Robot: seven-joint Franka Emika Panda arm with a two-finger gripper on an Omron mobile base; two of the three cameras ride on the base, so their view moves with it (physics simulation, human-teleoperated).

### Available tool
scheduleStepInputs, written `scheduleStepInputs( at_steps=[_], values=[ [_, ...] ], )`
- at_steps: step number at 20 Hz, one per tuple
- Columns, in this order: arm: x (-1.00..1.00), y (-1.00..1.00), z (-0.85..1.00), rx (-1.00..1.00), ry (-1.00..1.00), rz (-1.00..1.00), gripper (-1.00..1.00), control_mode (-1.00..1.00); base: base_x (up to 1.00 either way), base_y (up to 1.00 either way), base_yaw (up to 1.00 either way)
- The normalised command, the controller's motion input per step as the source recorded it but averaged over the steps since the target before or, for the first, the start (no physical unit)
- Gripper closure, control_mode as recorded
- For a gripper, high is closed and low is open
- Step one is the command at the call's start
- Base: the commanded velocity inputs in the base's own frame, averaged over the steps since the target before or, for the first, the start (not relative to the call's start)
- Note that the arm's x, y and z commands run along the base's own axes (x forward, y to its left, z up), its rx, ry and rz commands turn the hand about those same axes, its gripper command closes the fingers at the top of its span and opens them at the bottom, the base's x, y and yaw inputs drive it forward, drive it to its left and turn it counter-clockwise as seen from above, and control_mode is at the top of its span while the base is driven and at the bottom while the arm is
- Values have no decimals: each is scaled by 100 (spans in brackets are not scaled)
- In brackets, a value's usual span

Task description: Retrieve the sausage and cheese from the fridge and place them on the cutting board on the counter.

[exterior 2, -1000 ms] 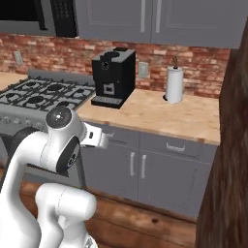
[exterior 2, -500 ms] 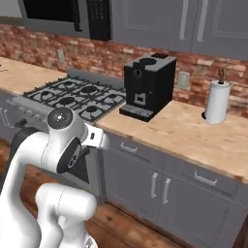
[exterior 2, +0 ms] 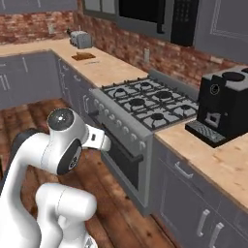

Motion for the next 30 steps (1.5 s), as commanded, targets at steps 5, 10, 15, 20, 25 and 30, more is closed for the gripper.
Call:
scheduleStepInputs(
  at_steps=[5,10,15,20,25,30],
  values=[
    [0,0,0,0,0,0,100,100,48,0,55],
    [0,0,0,0,0,0,100,100,63,2,38],
    [0,0,0,0,0,0,100,100,68,4,35],
    [0,0,0,0,0,0,100,100,76,3,25],
    [0,0,0,0,0,0,100,100,85,0,8],
    [0,0,0,0,0,0,100,100,86,0,0]
  ],
)
